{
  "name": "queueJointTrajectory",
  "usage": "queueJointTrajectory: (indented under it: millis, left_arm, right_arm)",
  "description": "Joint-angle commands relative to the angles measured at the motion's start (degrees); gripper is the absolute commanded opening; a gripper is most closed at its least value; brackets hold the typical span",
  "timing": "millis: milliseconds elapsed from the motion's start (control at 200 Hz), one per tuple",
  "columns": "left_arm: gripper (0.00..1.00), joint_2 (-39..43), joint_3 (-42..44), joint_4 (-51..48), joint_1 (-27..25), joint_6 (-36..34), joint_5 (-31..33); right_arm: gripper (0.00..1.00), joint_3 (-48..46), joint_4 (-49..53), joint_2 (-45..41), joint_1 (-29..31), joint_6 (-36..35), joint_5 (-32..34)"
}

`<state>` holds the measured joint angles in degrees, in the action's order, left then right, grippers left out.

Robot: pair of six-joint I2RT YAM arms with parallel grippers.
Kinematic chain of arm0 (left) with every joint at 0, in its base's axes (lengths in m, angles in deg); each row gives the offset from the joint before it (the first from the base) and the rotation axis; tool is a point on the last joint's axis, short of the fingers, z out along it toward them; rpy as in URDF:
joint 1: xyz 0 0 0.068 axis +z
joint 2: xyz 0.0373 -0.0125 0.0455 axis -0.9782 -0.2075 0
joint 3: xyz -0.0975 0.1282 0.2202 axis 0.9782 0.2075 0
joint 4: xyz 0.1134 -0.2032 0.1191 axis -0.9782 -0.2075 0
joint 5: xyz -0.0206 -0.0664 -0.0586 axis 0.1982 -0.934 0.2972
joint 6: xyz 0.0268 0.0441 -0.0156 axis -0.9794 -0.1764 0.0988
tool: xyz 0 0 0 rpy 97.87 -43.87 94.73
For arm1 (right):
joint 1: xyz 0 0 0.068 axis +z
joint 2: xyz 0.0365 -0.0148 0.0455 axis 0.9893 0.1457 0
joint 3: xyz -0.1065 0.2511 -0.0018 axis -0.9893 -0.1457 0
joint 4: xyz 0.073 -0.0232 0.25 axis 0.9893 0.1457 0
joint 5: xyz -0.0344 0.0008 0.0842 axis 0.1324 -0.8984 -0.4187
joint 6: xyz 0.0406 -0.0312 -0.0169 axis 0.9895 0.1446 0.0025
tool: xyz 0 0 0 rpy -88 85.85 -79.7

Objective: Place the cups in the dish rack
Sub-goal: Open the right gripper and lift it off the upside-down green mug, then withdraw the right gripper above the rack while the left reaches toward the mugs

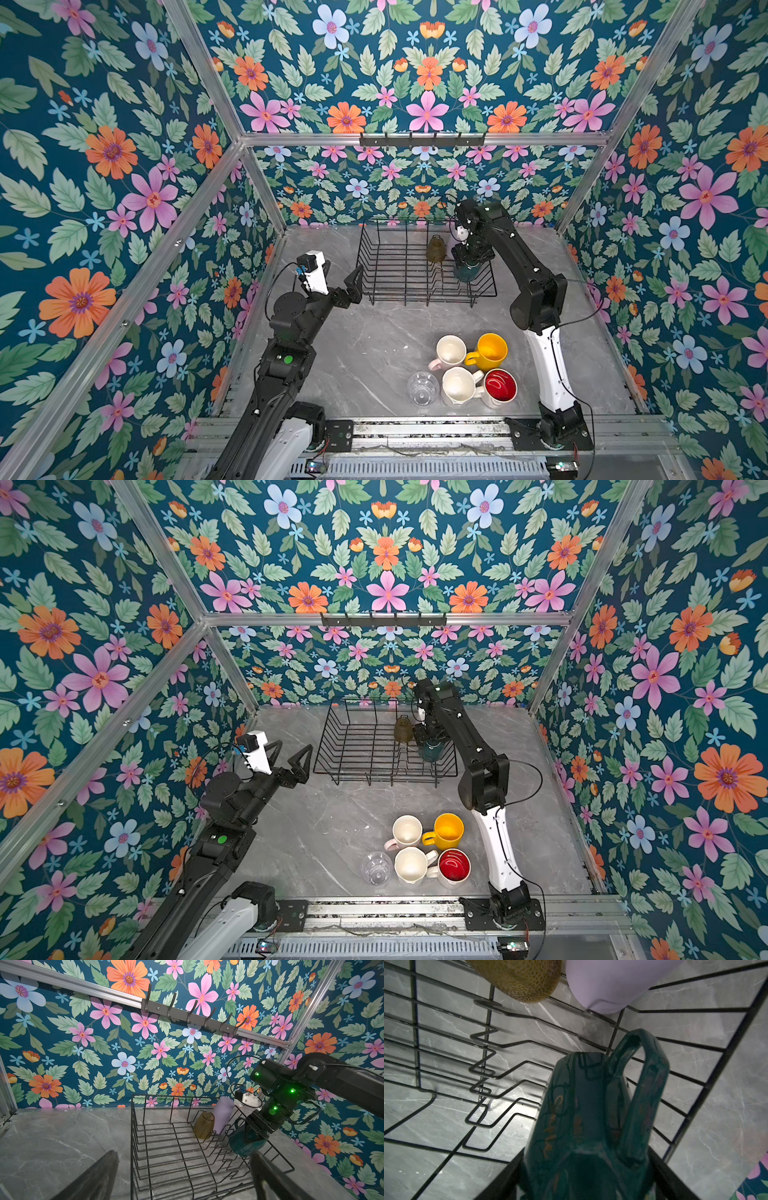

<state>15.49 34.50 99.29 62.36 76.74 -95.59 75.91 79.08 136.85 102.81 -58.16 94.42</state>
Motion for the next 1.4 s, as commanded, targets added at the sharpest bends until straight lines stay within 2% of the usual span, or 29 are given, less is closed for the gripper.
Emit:
queueJointTrajectory:
  millis: [0, 85, 170, 376, 506, 846, 1127, 1262, 1397]
  left_arm:
    - [1.0, 0.2, -0.1, 0.3, 0.0, 0.6, -0.1]
    - [1.0, 0.4, -0.1, 0.1, 0.0, 0.7, -0.1]
    - [1.0, 0.6, -0.1, -0.1, 0.0, 0.5, 0.1]
    - [1.0, 0.3, -0.3, -0.1, 0.1, 0.5, -0.1]
    - [1.0, -0.1, -0.6, -0.4, 0.1, 0.4, -0.2]
    - [1.0, -0.1, -0.8, -0.6, 0.0, 0.5, 0.0]
    - [1.0, 0.1, -0.9, -1.1, 0.0, 1.4, 2.9]
    - [1.0, -0.2, -0.9, -1.8, 0.1, 2.0, 3.0]
    - [1.0, -0.4, -1.3, -3.7, 0.0, 2.7, 2.3]
  right_arm:
    - [0.44, 0.2, 1.2, 0.6, 0.0, 1.0, -0.7]
    - [0.45, 0.4, 0.9, 1.4, -0.1, 1.1, -1.3]
    - [0.51, 0.4, 0.6, 1.8, -0.1, 1.1, -2.0]
    - [0.75, 0.0, 0.1, 2.1, -0.1, 0.9, -2.7]
    - [0.85, -0.4, -0.6, 1.7, -0.1, 0.5, -2.7]
    - [0.87, -2.5, -3.1, -0.2, -0.2, 0.8, -2.8]
    - [0.87, -5.4, -7.0, -7.0, -0.1, 1.7, -1.6]
    - [0.87, -13.5, -14.1, -14.7, 0.0, 3.0, -2.4]
    - [0.88, -30.0, -28.6, -27.2, 0.0, 5.4, -5.8]
